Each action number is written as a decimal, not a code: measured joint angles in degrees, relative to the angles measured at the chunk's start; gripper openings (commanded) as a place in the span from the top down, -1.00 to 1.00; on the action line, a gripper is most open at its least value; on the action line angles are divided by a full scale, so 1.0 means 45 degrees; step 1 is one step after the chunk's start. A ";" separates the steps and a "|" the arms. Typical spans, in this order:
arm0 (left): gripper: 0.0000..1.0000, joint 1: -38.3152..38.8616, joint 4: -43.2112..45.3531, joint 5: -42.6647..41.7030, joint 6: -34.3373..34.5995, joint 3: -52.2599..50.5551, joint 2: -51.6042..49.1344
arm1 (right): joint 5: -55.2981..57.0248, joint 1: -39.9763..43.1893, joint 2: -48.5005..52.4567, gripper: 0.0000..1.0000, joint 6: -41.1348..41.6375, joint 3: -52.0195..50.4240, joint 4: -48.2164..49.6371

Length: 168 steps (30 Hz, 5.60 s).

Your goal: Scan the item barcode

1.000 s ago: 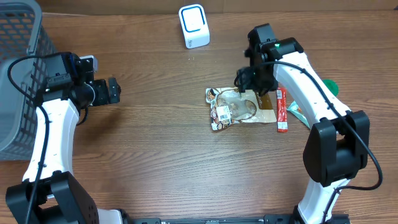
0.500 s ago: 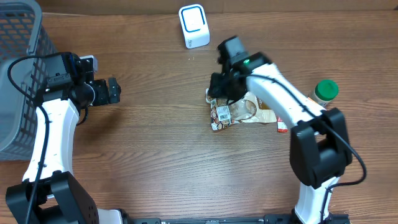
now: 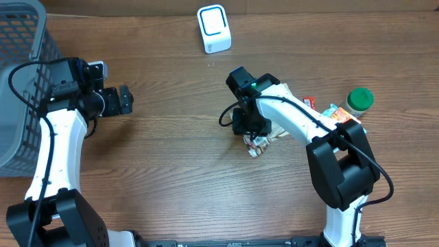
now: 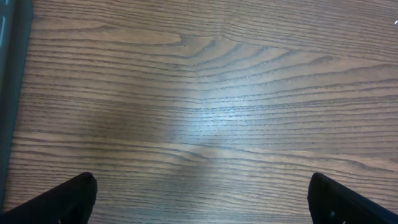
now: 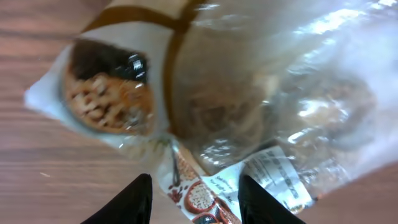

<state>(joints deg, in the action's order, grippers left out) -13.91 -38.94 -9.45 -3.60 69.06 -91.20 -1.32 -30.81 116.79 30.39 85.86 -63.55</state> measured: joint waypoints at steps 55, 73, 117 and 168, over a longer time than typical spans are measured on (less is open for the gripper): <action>-0.99 0.0000 0.0000 0.0000 0.0000 0.0000 0.0000 | 0.0495 0.2074 -0.0661 -0.37 0.0102 -0.1258 0.1365; -0.99 0.0000 0.0000 0.0000 0.0000 0.0000 0.0000 | 0.1627 0.2531 -0.0661 -0.32 -0.1025 -0.1418 0.0219; -0.99 0.0000 0.0000 0.0000 0.0000 0.0000 0.0000 | 0.1001 0.2579 -0.1632 -1.00 -0.3099 -0.1413 0.1132; -0.99 0.0000 -0.0005 0.0000 0.0000 0.0000 0.0000 | 0.0947 0.2579 -0.6139 -1.00 -0.3104 -0.1413 0.1452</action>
<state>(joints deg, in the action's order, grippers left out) -13.91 -38.96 -9.45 -3.60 69.06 -91.20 2.94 -19.20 89.17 16.43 79.50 -57.01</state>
